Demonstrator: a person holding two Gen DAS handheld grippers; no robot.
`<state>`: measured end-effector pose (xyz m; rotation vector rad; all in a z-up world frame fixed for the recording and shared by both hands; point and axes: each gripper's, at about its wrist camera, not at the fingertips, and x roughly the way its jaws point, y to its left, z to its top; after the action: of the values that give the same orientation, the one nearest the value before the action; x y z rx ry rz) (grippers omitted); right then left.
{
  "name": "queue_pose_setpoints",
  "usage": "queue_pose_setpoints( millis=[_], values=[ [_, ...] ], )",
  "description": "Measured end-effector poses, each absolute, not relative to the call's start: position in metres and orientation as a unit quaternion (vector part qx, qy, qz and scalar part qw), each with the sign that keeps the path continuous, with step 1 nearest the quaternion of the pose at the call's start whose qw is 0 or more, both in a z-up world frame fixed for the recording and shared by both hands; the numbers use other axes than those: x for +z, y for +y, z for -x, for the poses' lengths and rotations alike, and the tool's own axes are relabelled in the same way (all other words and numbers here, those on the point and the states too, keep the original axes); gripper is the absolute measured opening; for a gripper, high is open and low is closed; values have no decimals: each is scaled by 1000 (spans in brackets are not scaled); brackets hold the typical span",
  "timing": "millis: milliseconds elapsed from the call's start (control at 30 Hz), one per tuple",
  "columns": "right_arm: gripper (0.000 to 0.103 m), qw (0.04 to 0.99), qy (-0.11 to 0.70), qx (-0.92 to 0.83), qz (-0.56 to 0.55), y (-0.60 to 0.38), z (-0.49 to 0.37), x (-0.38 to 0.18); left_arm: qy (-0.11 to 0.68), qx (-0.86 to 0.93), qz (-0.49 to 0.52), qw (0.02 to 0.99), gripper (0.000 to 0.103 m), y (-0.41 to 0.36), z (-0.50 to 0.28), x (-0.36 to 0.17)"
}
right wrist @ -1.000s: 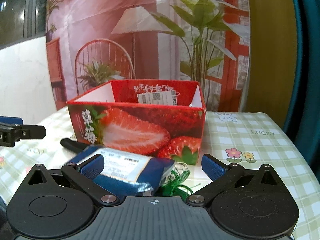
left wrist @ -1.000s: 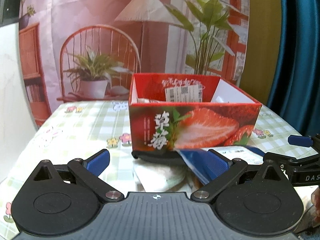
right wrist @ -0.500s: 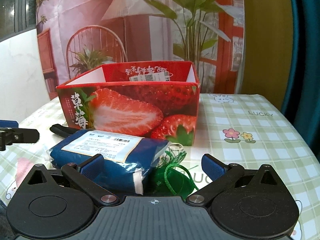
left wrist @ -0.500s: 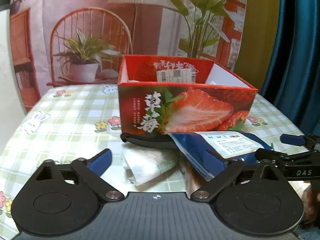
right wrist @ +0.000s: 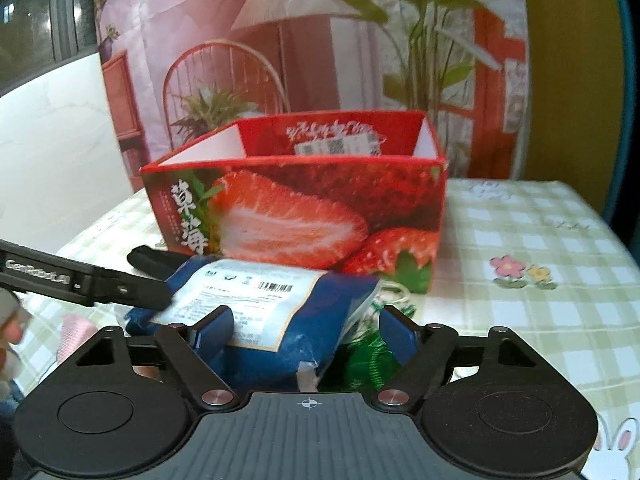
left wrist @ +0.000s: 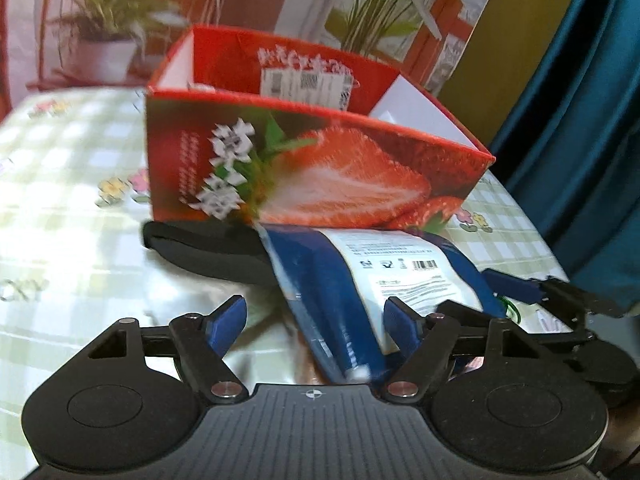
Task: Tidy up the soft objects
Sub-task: 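Grasp the blue packet with both tools and lift it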
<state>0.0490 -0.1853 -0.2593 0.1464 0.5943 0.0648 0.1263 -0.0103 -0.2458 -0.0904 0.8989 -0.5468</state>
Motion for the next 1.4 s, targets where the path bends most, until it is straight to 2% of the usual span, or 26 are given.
queue_pose_setpoints(
  millis=[67,167,200,400,967,1400],
  values=[
    [74,949,301,44,-79,-186,-56,-262,435,-270,52,857,77,-13,-131,-251],
    [66,945,310,61,-85,-184,-62,-264,437,-289,64,849,66,-16,-134,-256],
    [63,945,310,64,-85,-183,-63,-264,436,-290,64,850,66,-17,-135,-255],
    [58,945,305,75,-86,-181,-60,-261,414,-293,62,860,58,-12,-126,-246],
    [55,965,238,99,-52,-167,-33,-228,310,-306,21,900,58,-5,-88,-200],
    [55,978,181,102,-13,-166,-39,-194,249,-316,0,916,58,-8,-91,-167]
  ],
)
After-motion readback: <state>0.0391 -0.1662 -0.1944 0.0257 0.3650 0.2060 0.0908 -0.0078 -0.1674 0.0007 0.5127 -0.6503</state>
